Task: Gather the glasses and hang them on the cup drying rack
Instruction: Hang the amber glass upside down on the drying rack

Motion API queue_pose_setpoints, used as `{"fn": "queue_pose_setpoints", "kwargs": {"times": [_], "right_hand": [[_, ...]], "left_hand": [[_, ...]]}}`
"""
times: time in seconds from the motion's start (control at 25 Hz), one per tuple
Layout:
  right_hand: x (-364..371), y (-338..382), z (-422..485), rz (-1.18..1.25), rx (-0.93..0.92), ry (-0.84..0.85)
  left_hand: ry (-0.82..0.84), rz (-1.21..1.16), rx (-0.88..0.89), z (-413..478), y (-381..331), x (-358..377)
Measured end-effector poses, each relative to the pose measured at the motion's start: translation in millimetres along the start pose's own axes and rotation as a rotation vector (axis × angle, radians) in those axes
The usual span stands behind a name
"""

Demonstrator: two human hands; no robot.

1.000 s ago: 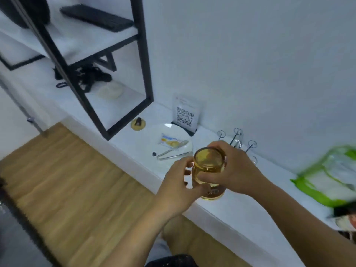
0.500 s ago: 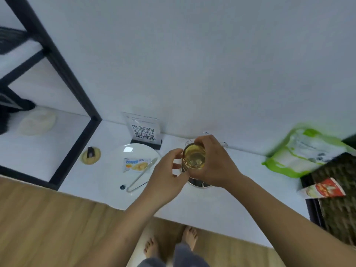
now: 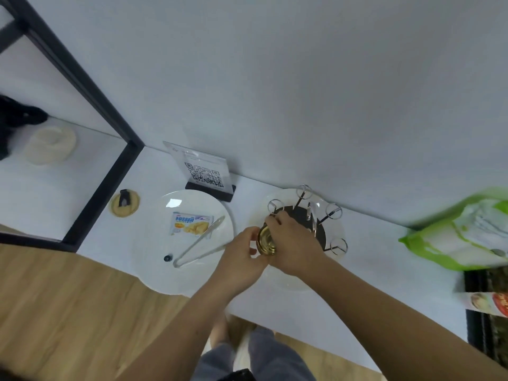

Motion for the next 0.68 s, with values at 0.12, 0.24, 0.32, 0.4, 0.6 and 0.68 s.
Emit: {"fn": "queue_pose_setpoints", "kwargs": {"times": [0.12, 0.24, 0.32, 0.4, 0.6, 0.68], "right_hand": [[6, 0, 8, -0.029, 0.025, 0.039], [7, -3, 7, -0.072, 0.051, 0.04], [11, -4, 3, -0.115, 0.045, 0.06], [14, -5, 0, -0.117, 0.037, 0.078], [13, -10, -7, -0.097, 0.071, 0.1], [6, -11, -14, -0.064, 0.077, 0.107]], "left_hand": [[0.013, -0.018, 0.012, 5, 1, 3], [0.044, -0.012, 0.002, 8, 1, 8], [0.073, 0.012, -0.031, 8, 6, 11], [0.081, 0.022, -0.045, 8, 8, 13], [0.087, 0.049, -0.034, 6, 5, 14], [0.07, 0.075, -0.007, 5, -1, 9]]}}
Point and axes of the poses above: each hand's wrist, its own z-axis towards the middle knuckle, its own x-axis out of the palm, y = z × x, the point moved 10 cm from there along z, towards the middle knuckle, and after that the axes turned 15 degrees about x, right-handed, at the moved point
